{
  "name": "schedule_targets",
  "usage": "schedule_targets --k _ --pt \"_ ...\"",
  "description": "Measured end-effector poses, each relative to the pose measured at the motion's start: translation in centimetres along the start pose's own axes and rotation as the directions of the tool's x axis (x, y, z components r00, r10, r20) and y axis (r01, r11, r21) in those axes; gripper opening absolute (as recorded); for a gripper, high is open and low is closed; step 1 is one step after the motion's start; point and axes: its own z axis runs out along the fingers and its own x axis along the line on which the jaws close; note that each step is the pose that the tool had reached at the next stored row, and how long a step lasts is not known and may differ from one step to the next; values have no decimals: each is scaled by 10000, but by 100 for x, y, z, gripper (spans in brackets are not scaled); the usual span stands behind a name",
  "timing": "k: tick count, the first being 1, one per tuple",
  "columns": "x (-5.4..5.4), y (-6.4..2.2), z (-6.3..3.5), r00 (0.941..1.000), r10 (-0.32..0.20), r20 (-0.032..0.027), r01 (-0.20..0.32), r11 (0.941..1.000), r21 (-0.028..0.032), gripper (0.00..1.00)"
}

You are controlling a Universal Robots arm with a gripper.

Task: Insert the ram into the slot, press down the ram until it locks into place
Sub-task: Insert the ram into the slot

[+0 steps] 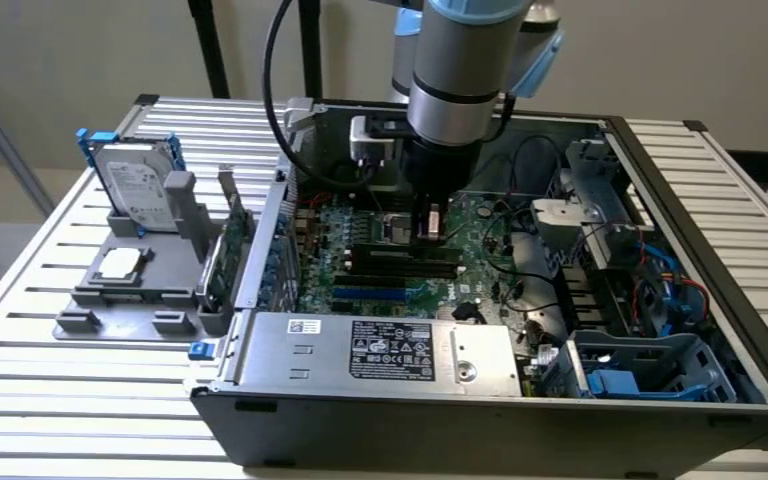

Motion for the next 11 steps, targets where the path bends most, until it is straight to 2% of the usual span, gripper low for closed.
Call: schedule_targets --k 3,11 --pt "1 -1 50 10000 3 1 -3 10000 1 13" --pt "0 -1 66 10000 2 2 -2 10000 1 13"
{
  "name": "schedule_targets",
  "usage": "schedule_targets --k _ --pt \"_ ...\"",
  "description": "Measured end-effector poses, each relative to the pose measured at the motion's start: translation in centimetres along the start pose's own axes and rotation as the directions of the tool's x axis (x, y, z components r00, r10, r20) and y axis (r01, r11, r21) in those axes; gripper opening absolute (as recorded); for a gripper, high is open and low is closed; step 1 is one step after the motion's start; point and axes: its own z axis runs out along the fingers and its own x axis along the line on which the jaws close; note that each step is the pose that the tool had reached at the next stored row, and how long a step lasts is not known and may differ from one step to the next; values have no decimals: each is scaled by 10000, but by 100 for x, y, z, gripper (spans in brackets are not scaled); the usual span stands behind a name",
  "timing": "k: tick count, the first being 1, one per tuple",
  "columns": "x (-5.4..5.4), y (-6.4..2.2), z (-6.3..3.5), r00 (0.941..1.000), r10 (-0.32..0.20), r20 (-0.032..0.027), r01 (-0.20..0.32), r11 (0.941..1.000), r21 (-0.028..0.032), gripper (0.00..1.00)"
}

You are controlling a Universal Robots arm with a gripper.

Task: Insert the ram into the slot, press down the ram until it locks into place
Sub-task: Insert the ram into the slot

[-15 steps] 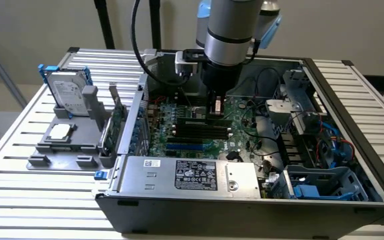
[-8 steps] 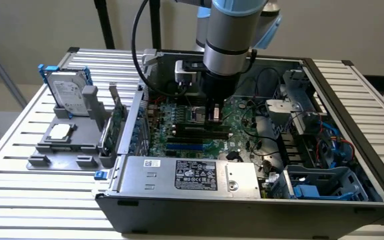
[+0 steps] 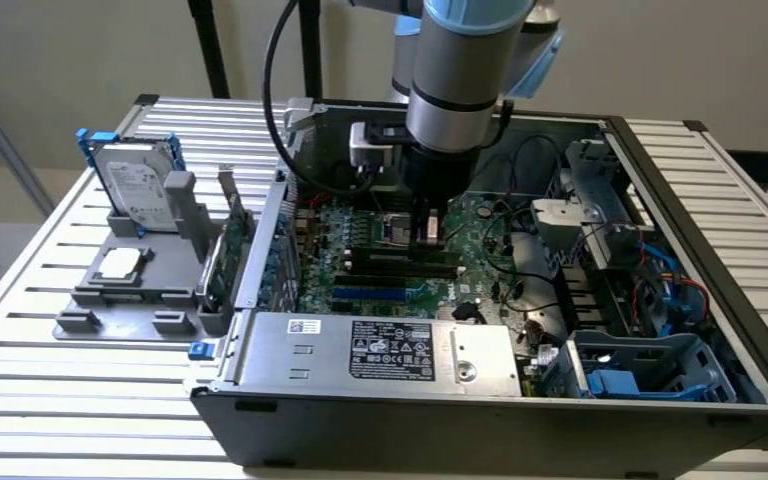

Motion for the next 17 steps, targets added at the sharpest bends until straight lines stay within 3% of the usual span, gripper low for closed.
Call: schedule_targets --k 17 --pt "-11 13 69 10000 0 -3 0 10000 -1 13"
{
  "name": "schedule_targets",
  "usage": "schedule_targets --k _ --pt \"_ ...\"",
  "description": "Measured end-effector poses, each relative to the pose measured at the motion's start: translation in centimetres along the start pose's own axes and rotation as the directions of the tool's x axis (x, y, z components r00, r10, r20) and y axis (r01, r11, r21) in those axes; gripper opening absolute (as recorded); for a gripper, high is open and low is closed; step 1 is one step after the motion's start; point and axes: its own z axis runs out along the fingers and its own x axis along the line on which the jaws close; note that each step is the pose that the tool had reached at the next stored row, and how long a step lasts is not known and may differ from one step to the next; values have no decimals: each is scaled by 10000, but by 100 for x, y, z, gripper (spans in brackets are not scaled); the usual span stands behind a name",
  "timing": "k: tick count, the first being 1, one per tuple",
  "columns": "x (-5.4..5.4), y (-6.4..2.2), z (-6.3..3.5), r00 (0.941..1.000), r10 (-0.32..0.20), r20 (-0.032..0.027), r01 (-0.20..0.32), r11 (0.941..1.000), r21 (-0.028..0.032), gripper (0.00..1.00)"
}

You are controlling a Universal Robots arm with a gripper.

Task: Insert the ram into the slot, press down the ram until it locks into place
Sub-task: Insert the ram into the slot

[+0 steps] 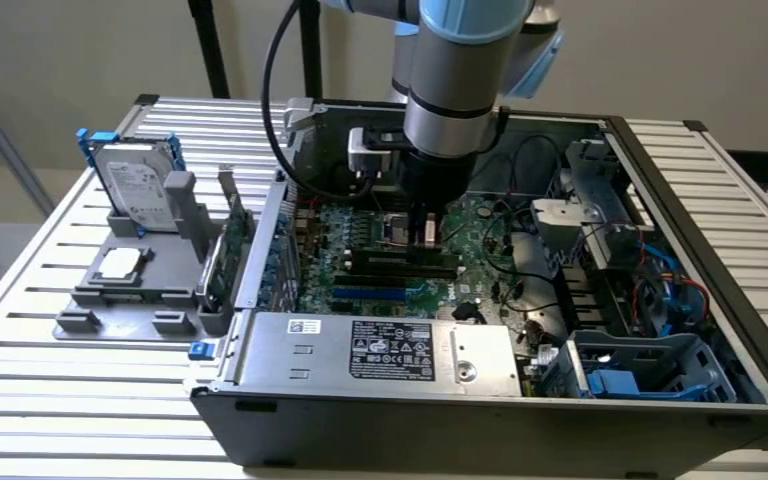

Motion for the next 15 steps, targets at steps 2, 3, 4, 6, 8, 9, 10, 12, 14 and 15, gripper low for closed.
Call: schedule_targets --k 2,3,4,6,8,9,10,12,14,15 --pt "-6 0 7 10000 0 2 0 10000 1 13" --pt "-8 0 10 10000 0 1 0 10000 0 13" --pt "-8 0 14 10000 -1 1 1 10000 0 13" --pt "-9 0 21 10000 0 1 0 10000 0 13" --pt "-9 0 22 10000 0 -1 0 10000 -1 13" --pt "-9 0 22 10000 -2 -1 2 10000 -1 13" --pt "-9 0 23 10000 -2 1 2 10000 0 13" --pt "-9 0 24 10000 -3 1 3 10000 0 13" --pt "-9 0 25 10000 -5 1 5 10000 0 13" --pt "-9 0 27 10000 -5 1 5 10000 0 13"
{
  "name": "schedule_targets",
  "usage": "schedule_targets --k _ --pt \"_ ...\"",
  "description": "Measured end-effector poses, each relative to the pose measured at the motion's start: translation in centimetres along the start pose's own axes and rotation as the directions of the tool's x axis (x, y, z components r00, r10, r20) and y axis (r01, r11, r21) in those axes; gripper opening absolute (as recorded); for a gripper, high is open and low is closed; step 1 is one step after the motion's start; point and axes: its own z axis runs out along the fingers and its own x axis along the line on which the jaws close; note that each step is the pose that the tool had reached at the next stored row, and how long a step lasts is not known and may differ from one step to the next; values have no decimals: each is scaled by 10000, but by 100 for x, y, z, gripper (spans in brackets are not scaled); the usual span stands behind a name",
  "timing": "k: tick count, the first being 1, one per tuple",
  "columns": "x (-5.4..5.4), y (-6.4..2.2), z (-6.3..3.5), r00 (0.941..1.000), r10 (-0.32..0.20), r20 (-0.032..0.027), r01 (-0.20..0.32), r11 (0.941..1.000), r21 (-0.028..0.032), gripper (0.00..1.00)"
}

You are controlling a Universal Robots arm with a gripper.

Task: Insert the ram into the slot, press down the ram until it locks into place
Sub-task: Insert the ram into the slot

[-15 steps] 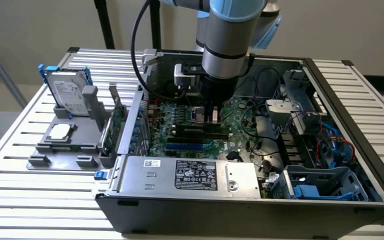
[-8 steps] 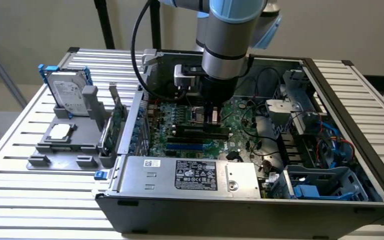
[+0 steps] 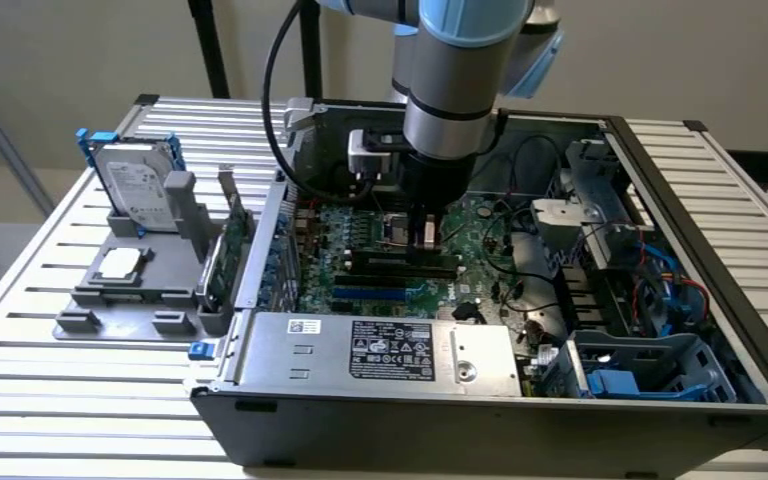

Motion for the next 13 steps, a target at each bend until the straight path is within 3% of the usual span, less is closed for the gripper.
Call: schedule_targets --k 13 --pt "0 -1 35 10000 -17 0 17 10000 0 13"
